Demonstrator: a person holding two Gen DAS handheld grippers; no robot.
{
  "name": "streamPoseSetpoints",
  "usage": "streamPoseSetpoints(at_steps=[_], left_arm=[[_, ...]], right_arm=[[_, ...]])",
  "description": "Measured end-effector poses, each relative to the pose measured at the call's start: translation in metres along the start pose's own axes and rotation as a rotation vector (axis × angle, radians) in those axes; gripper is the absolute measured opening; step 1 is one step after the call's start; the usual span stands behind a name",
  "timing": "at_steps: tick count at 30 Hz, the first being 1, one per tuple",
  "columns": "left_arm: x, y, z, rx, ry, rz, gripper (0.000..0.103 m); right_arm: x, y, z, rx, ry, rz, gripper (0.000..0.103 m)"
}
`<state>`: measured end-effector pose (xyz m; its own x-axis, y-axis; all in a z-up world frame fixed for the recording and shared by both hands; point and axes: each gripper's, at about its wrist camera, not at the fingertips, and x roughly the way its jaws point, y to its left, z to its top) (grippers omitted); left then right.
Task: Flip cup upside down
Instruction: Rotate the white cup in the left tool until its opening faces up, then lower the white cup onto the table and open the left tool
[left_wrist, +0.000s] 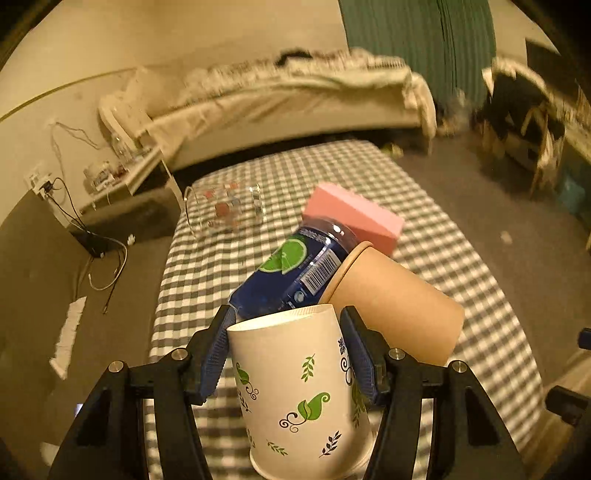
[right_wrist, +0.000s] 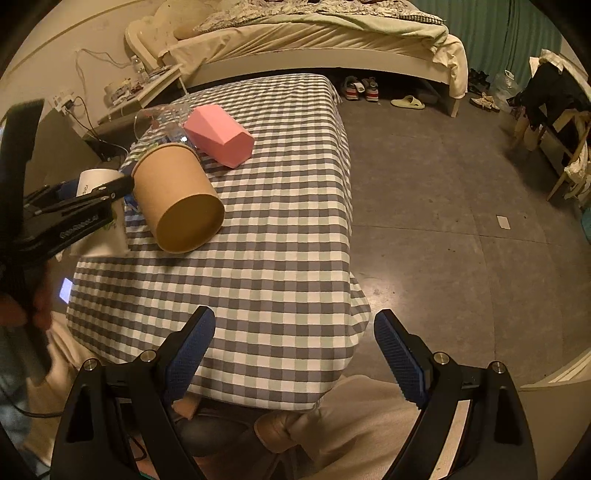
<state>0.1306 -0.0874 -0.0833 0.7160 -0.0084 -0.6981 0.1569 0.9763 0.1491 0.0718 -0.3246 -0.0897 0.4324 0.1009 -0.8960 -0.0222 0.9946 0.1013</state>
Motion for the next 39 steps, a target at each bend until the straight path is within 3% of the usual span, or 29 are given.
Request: streamPoseSetpoints(at_steps=[3,10,13,17,21,25,28,30,39], left_arm=[[-0.003,0.004,-0.015,-0.029,-0.071,-0.018,0.061],[-0.018,0.000,-0.048,-0.006,-0.126,-0.056,0.061],[-0.011,-0.004,-0.058,-0.014,-0.068,-0.114,0.061],[-0.015,-0.010,-0.069,0.017,-0.065,-0.130,0.061],[-0.013,-0.001,-0.071,-0.058,-0.024,-0.163,0.061],[-0.016,-0.002,-0.073,-0.068,-0.006,-0.182,0.061],[-0.018,-0.002,-0.075,-0.081,0.006,-0.205,0.067],[-0.023,-0.003,-0.072,-0.091,-0.005,-0.196,0.086],[-0.057,0.004,-0.041,-0.130,-0.075,-0.172,0.089]], right_arm=[[0.001,0.000,0.002,0.012,-0.013,-0.002,0.088],[0.001,0.011,0.018,0.007,-0.061,0.009,0.088],[0.003,0.021,0.022,-0.009,-0.057,0.006,0.088],[0.002,0.031,0.021,-0.017,-0.060,0.023,0.088],[-0.002,0.035,0.020,-0.022,-0.064,0.012,0.088],[-0.009,0.037,0.018,-0.020,-0.071,0.013,0.088],[-0.014,0.038,0.016,-0.020,-0.079,0.010,0.088],[-0.018,0.038,0.015,-0.019,-0.084,0.010,0.088],[-0.051,0.037,0.009,-0.011,-0.129,-0.002,0.088]])
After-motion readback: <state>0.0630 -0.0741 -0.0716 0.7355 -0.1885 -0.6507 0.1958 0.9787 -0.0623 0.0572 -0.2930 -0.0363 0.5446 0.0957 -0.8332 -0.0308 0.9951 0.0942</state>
